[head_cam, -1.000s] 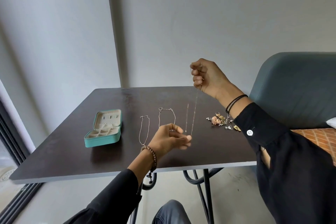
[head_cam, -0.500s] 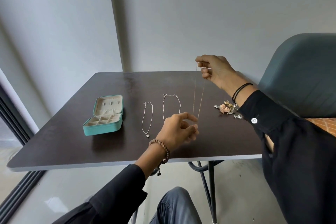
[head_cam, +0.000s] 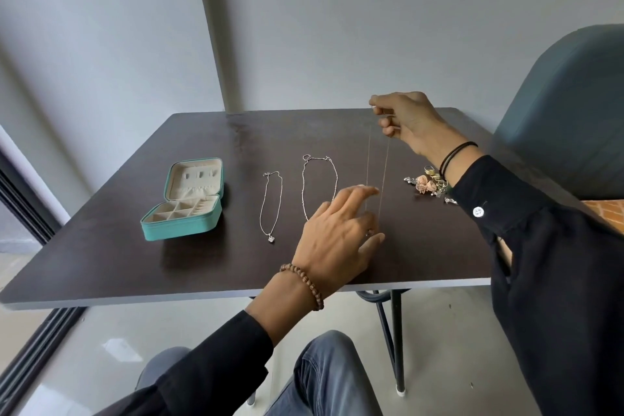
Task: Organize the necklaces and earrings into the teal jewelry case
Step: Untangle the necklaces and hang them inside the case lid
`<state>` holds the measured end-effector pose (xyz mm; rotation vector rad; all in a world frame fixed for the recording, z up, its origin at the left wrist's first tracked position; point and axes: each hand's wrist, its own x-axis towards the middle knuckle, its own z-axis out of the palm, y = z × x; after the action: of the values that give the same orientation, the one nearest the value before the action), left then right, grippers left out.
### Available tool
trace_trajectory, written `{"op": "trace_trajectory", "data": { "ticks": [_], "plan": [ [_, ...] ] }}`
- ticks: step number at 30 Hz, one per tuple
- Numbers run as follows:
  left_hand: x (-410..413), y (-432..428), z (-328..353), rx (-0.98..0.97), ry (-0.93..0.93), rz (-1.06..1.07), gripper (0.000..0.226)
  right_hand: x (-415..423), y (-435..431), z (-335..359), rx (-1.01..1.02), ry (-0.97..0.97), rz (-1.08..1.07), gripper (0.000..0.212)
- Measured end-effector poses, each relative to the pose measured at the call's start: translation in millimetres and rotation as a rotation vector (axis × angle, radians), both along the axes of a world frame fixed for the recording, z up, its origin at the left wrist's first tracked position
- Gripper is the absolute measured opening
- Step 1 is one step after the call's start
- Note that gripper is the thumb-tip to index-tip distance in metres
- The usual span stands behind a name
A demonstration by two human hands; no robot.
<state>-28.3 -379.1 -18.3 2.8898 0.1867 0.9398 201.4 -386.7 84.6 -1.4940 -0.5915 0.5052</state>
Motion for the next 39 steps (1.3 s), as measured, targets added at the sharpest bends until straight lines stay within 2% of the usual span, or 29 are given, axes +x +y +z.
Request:
{"op": "trace_trajectory", "data": {
  "ticks": [2,6,10,16,22,29,39],
  "plan": [
    [5,2,0,0.001,0.009,-0.06,0.018,4,2,-4,-0.059,-0.05,0.016,0.004],
    [13,2,0,-0.011,0.113,-0.072,0.028,11,5,-16,-0.191,-0.292,0.07,0.019],
    [17,0,-8,-0.031,0.178,-0.075,0.032,22,11,-38,-0.3,-0.584,0.042,0.005],
    [23,-3,-12,-0.073,0.187,-0.077,0.033,37,18,-65,-0.445,-0.818,-0.005,0.009],
    [33,-10,-16,-0.035,0.166,-0.045,0.033,47,14,-81,-0.541,-0.886,-0.008,0.008],
    [38,-16,-19,0.016,0.103,-0.049,0.031,54,16,-97,-0.497,-0.917,-0.019,0.011],
    [34,-20,-22,0.015,0.111,-0.048,0.03,52,16,-105,-0.554,-0.919,-0.006,0.007]
  ]
}}
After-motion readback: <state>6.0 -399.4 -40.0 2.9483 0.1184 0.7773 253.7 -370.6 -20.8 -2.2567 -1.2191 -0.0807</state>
